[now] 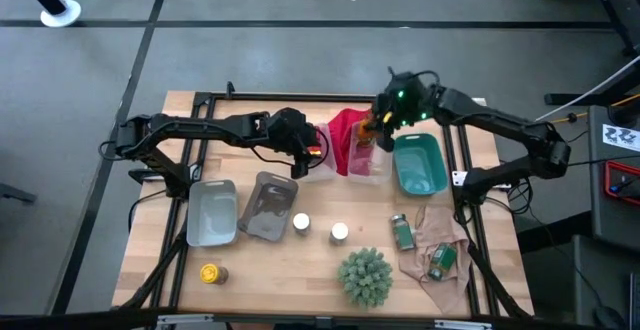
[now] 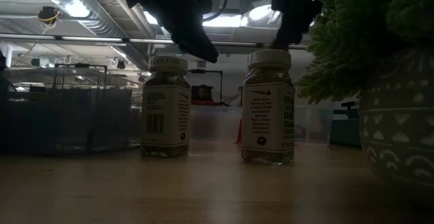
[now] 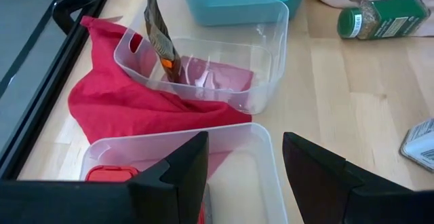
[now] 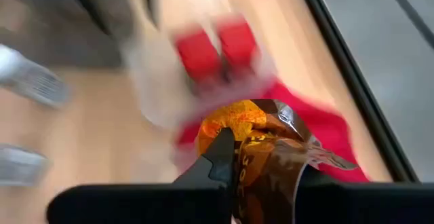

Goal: Sort spices by type
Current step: Put the orange seasoning pack into the right transparent bin

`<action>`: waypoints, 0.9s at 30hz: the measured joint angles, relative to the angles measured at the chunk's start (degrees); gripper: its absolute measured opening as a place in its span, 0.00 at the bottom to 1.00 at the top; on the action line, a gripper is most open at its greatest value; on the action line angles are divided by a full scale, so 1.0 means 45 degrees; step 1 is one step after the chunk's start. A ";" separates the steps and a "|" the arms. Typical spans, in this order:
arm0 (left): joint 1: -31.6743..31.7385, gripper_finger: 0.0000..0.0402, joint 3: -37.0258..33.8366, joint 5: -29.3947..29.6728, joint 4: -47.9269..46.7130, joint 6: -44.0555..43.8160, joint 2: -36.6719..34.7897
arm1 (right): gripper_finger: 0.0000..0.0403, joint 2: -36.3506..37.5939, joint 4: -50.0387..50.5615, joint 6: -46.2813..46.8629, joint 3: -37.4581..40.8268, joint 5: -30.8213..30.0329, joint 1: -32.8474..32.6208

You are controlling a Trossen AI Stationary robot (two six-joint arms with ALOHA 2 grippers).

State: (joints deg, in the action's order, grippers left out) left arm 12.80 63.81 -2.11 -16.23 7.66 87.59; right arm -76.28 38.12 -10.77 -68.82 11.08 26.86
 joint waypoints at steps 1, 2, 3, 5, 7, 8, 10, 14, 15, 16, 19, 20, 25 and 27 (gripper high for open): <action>0.0000 0.44 0.0000 0.0002 0.0000 -0.0004 0.0000 | 0.07 -0.0059 0.0316 0.0206 0.0000 -0.0775 -0.0299; 0.0000 0.44 0.0000 0.0005 0.0000 -0.0004 0.0000 | 0.07 -0.0098 0.0554 0.0404 0.0005 -0.1307 -0.0537; 0.0000 0.44 0.0000 0.0004 0.0005 0.0007 0.0000 | 0.06 -0.0105 0.0698 0.0628 0.0057 -0.1623 -0.0733; 0.0000 0.44 0.0000 0.0005 0.0017 0.0056 0.0000 | 0.05 -0.0092 0.0443 0.0816 0.0374 -0.1928 -0.1054; 0.0000 0.44 0.0000 0.0005 0.0016 0.0059 0.0000 | 0.06 -0.0095 -0.0054 0.1201 0.0828 -0.2009 -0.1257; 0.0000 0.44 0.0000 0.0005 0.0020 0.0058 0.0000 | 0.06 -0.0095 -0.0235 0.1374 0.1151 -0.1988 -0.1277; 0.0000 0.44 0.0000 0.0005 0.0019 0.0009 0.0000 | 0.07 -0.0097 -0.0831 0.1621 0.1829 -0.2002 -0.1274; 0.0000 0.44 0.0000 0.0000 0.0017 -0.0012 0.0000 | 0.07 -0.0105 -0.2071 0.1676 0.3027 -0.2317 -0.1304; 0.0000 0.44 0.0000 0.0002 0.0019 -0.0021 0.0000 | 0.06 -0.0105 -0.2397 0.1658 0.3218 -0.2396 -0.1313; 0.0000 0.44 0.0000 0.0005 0.0018 -0.0030 0.0000 | 0.06 -0.0105 -0.2703 0.1631 0.3409 -0.2453 -0.1309; 0.0000 0.44 0.0000 0.0005 0.0019 -0.0038 0.0000 | 0.06 -0.0105 -0.3307 0.1629 0.3954 -0.2461 -0.1309; 0.0000 0.44 0.0000 0.0004 0.0019 -0.0038 0.0000 | 0.06 -0.0105 -0.3355 0.1624 0.4097 -0.2470 -0.1309; 0.0000 0.44 0.0000 0.0005 0.0024 -0.0041 0.0000 | 0.07 -0.0105 -0.4097 0.1610 0.4966 -0.3059 -0.1309; 0.0000 0.44 0.0000 0.0004 0.0020 -0.0039 0.0000 | 0.08 -0.0105 -0.4523 0.1490 0.5267 -0.3249 -0.1306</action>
State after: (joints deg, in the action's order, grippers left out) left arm 12.80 63.81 -2.09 -16.14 7.48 87.59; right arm -76.75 17.77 -4.06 -45.11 -3.54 20.99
